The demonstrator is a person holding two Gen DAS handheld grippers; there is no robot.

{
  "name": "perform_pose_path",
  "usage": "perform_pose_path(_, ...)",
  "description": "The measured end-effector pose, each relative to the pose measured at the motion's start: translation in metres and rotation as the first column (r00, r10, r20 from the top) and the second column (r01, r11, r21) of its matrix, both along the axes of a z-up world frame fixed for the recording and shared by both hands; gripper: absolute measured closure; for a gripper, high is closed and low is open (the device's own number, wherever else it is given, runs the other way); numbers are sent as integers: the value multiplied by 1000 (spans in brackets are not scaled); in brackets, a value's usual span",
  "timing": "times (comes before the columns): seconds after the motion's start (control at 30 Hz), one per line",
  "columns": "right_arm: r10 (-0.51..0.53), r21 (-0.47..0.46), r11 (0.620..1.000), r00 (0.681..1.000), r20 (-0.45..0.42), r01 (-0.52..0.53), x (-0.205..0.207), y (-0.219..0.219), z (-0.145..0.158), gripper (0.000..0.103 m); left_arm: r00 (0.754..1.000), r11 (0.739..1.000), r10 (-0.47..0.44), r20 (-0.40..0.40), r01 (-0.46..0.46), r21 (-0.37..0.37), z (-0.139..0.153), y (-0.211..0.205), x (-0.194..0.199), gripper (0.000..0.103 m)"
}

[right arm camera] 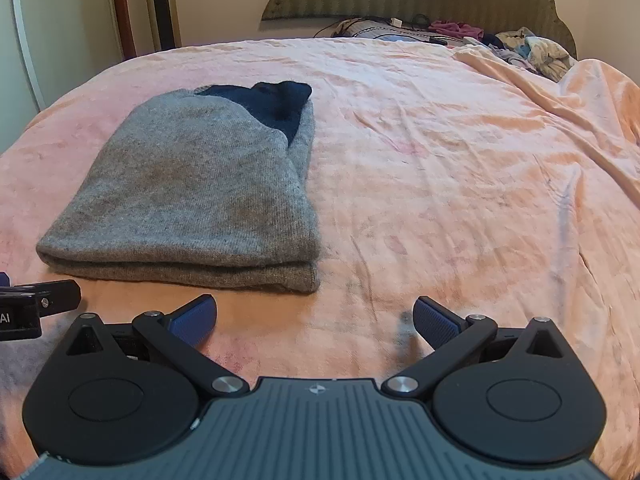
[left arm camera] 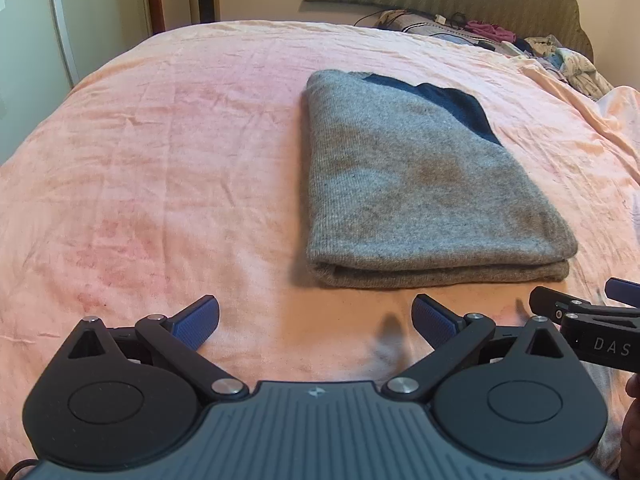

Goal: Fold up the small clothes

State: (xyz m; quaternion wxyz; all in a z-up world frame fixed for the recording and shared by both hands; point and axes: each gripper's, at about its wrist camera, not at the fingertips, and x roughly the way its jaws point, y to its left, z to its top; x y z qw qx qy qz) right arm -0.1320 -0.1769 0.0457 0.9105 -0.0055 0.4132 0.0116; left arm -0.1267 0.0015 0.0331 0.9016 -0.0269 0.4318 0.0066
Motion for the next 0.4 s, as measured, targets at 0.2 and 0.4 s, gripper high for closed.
perform_pose_path(0.2,4,4,1000,1000,-3,-4,0,2,2,0,999,1000,-8,33,7,20,0,-1,-7,0)
perform_pose_path(0.4,14,34,999,1000,1,-14,2,-1,5,0,998,999,-34,59,35,-21,9,9,-8,0)
